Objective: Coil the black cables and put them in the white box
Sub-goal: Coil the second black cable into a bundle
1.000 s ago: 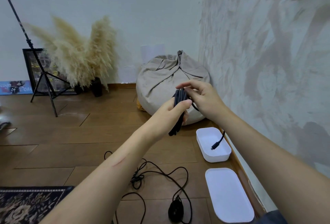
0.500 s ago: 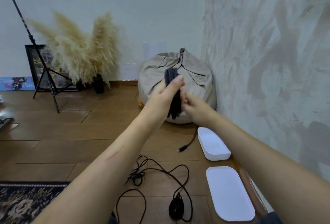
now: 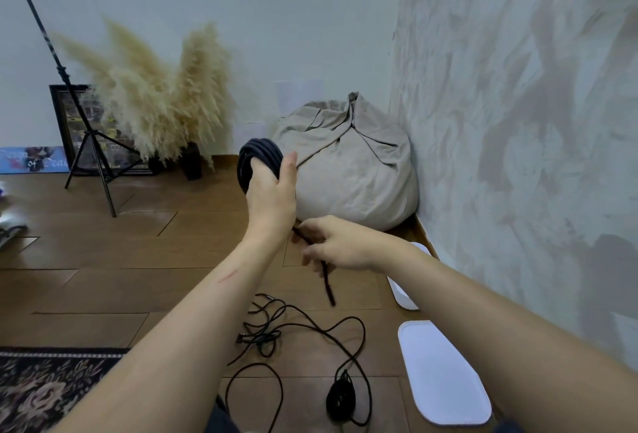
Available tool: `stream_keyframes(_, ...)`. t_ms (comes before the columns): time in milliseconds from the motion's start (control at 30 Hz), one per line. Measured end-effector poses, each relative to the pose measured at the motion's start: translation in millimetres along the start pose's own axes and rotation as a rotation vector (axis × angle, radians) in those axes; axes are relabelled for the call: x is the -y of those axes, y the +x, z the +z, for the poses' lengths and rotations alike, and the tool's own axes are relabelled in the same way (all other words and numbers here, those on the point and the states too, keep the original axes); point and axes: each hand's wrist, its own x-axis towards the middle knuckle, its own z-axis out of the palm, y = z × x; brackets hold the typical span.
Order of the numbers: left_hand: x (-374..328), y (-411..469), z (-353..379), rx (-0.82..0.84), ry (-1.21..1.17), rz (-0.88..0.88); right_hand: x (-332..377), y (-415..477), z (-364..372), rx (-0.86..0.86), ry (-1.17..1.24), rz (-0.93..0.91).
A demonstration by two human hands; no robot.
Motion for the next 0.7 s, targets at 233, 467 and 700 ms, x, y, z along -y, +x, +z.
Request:
stream_keyframes(233, 10, -8, 6, 0.016, 0.150, -0.033, -5, -10, -20, 0.210, 0.065, 0.199)
stream_keyframes(467, 31, 0, 6, 0.225, 0.181, -0.061, -2, -18, -40, -0.035, -0.279, -0.048)
stream_keyframes(700, 31, -10, 6, 0.466, 0.079, -0.054, -7, -18, -47, -0.247, -0.329, -0.164)
